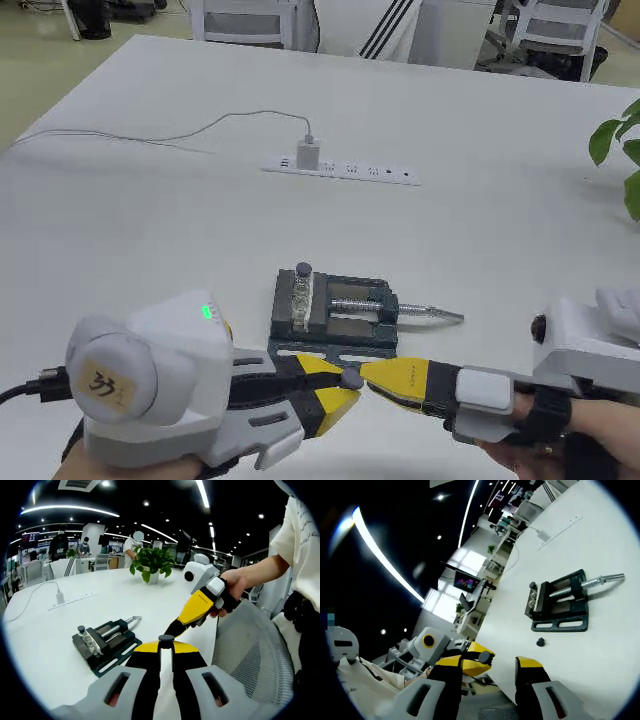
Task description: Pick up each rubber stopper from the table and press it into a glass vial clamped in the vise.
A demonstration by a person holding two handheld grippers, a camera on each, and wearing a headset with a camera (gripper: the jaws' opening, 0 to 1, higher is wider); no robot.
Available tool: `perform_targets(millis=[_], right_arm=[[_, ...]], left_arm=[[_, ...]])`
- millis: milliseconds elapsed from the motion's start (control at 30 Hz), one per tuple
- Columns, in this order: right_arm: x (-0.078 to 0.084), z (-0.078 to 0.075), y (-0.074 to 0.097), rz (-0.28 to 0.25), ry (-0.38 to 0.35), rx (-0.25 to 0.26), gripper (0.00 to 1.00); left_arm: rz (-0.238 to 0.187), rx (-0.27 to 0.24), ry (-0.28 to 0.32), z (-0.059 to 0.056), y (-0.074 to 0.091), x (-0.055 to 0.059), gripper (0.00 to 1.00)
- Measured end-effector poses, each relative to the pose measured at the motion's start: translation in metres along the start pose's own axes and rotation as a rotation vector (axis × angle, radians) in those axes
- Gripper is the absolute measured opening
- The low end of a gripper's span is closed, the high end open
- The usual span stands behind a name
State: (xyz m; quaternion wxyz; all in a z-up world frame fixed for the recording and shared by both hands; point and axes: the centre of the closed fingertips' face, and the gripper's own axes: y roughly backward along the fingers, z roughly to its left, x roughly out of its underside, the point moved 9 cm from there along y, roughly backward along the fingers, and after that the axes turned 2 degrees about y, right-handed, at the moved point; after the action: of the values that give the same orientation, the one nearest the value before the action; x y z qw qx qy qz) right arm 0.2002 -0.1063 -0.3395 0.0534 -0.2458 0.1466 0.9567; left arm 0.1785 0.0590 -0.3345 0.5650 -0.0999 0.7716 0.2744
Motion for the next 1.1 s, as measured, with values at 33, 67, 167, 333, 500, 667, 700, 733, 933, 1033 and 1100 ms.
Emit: perform_targets(millis=[33, 67, 167, 333, 500, 667, 700, 733, 933, 1033, 1100], right_arm=[[0.000, 0.000, 0.000, 0.009, 0.018, 0.005, 0.42], [0.000, 0.000, 0.000, 0.009, 0.048, 0.012, 0.48], [-0.001, 0.002, 0.000, 0.026, 0.112, 0.021, 0.59], [-0.003, 0.003, 0.000, 0.084, 0.240, 0.039, 0.65], [-0.007, 0.007, -0.002, 0.149, 0.386, 0.066, 0.73], [-0.013, 0.008, -0.002, 0.213, 0.510, 0.098, 0.77], [-0.013, 0.008, -0.002, 0.234, 0.525, 0.100, 0.75], [-0.013, 0.009, -0.003, 0.274, 0.547, 0.093, 0.74], [-0.017, 0.014, -0.007, 0.373, 0.695, 0.125, 0.77], [-0.019, 0.017, -0.010, 0.410, 0.751, 0.125, 0.75], [-0.020, 0.019, -0.011, 0.433, 0.770, 0.111, 0.72]], left_arm=[[0.002, 0.001, 0.000, 0.000, 0.000, 0.000, 0.04], [0.004, 0.000, -0.003, 0.000, 0.000, 0.001, 0.04], [0.008, 0.003, 0.001, 0.000, 0.000, 0.001, 0.04], [0.015, 0.005, 0.000, -0.001, 0.001, 0.002, 0.04], [0.020, 0.006, 0.001, -0.001, 0.002, 0.005, 0.04], [0.024, 0.005, 0.007, -0.002, 0.004, 0.008, 0.04], [0.024, 0.005, 0.006, -0.002, 0.004, 0.009, 0.04], [0.024, 0.004, 0.005, -0.002, 0.004, 0.010, 0.04], [0.031, 0.003, 0.006, -0.001, 0.005, 0.011, 0.04], [0.036, 0.005, 0.004, 0.000, 0.006, 0.012, 0.04], [0.039, 0.007, 0.005, -0.001, 0.006, 0.012, 0.04]])
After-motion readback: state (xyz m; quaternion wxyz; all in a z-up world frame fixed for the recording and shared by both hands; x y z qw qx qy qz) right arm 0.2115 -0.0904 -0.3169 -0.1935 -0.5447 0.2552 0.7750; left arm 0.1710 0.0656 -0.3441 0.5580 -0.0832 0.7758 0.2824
